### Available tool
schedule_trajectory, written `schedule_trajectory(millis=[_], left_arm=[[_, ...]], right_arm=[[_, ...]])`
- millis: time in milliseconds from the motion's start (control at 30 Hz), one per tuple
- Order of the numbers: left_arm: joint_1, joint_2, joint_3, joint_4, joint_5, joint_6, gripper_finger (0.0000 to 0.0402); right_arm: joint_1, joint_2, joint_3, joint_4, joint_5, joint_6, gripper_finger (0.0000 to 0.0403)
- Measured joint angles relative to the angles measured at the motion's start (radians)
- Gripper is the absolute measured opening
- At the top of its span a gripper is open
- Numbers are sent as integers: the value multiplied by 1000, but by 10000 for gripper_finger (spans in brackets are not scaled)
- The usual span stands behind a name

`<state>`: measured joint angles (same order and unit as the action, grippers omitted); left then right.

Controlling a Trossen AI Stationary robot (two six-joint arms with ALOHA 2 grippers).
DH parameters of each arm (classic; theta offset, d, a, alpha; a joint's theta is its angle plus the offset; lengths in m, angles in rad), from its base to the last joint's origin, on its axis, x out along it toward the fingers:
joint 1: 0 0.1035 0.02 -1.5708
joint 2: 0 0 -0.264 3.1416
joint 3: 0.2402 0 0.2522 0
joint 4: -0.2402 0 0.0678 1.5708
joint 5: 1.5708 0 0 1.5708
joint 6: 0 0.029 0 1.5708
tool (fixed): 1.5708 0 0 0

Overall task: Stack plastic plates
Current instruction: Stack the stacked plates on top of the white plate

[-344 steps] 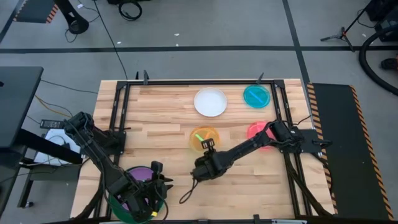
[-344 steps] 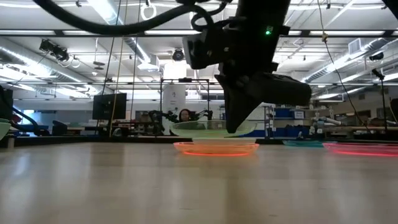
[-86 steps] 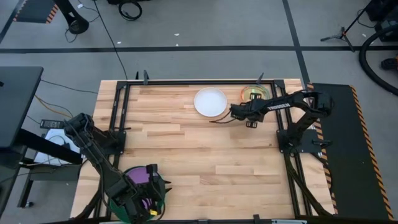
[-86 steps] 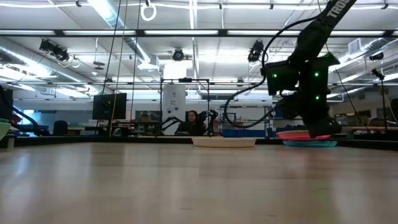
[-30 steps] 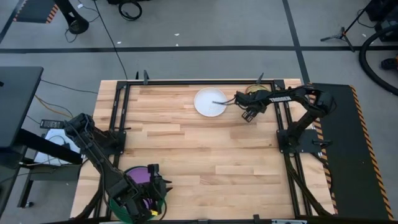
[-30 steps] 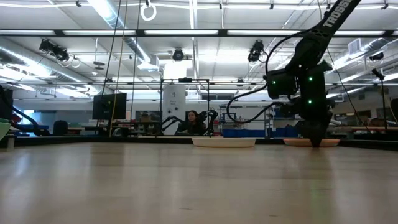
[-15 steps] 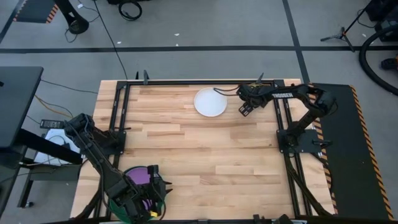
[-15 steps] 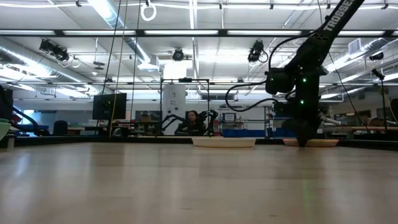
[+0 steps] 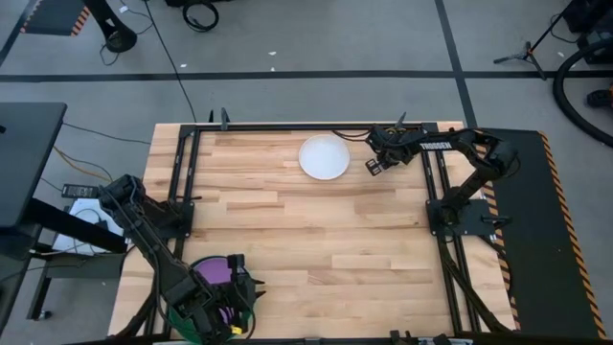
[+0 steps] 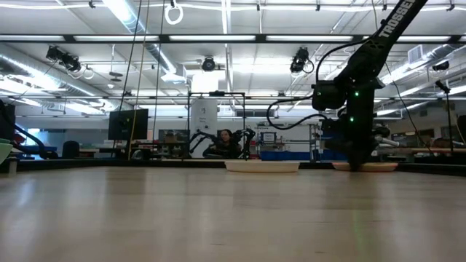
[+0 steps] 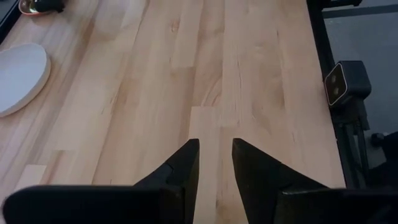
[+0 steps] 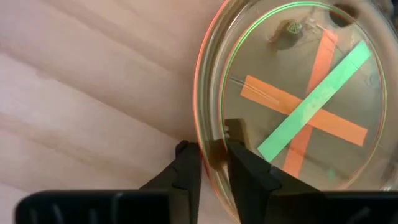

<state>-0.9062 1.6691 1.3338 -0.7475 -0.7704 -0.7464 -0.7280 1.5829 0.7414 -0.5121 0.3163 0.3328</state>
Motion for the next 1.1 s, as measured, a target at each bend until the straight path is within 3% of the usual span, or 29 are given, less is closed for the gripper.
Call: schedule_trajectory(millis=[233, 500, 800, 1100], left_arm=[[-1, 0, 0, 0, 0, 30, 105], [-1, 0, 0, 0, 0, 37, 105], [-1, 0, 0, 0, 0, 36, 105], [-1, 0, 0, 0, 0, 30, 105]], right_arm=[[8, 0, 0, 0, 11, 53, 43], [64, 3, 20, -46, 54, -55, 9], [187, 4, 184, -225, 70, -71, 9], [367, 2, 351, -204, 79, -233, 9]])
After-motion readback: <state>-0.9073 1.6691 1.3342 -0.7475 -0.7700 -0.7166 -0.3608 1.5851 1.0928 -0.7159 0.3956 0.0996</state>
